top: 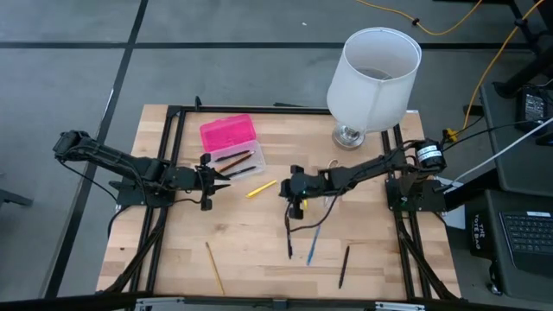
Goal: Pick & place school supplies into a supply box
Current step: Put the yellow scissors into the pink supply box
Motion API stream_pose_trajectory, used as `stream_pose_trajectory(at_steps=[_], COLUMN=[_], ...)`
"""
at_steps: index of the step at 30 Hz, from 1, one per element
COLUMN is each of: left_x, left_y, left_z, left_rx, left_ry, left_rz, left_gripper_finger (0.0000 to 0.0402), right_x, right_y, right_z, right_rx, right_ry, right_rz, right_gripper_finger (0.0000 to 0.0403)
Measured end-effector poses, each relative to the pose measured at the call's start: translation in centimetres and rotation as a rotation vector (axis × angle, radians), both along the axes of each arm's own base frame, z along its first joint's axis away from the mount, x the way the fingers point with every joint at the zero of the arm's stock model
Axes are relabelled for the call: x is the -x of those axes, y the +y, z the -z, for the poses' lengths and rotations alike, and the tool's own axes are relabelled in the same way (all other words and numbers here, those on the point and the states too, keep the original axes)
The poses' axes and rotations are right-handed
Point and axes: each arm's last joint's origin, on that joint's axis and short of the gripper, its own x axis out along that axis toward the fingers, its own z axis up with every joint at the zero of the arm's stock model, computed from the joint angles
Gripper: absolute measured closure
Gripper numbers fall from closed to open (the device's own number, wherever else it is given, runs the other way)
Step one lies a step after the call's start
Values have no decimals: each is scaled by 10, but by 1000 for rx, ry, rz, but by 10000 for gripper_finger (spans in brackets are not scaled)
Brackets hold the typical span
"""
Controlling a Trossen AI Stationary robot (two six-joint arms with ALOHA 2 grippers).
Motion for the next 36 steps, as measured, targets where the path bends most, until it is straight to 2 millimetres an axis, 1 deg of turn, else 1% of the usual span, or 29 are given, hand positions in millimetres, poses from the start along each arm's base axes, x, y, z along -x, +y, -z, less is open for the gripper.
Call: stream_pose_trajectory(at_steps=[3,6,7,10,13,18,22,25,29,31,36], left_x=[0,0,-1,-2,-3,-4,-4,-4,-4,-4,-4], left_y=[0,0,0,0,0,0,0,-1,-1,-1,-1], left_z=[0,-1,-1,-4,-5,-7,-7,-8,-9,-8,-9], left_rx=[-63,-117,-126,-146,-171,-178,-179,-177,-176,-176,-174], left_ry=[14,22,16,-8,-20,-38,-38,-47,-53,-53,-53], left_rz=[35,64,70,82,95,91,90,89,88,88,86], left_gripper_finger=[327,327,327,327,327,327,327,327,327,327,327], right_x=[6,11,12,17,25,49,64,70,75,77,84], right_y=[5,7,8,10,10,2,-2,-5,-9,-12,-18], right_z=[-2,-10,-15,-25,-37,-54,-65,-71,-74,-75,-76], right_rx=[-73,-123,-125,-69,-20,0,18,23,28,19,50], right_ry=[104,193,199,213,216,278,297,302,325,347,441], right_rz=[79,175,201,267,348,543,631,644,650,648,569], right_gripper_finger=[389,389,391,398,396,383,386,392,395,392,375])
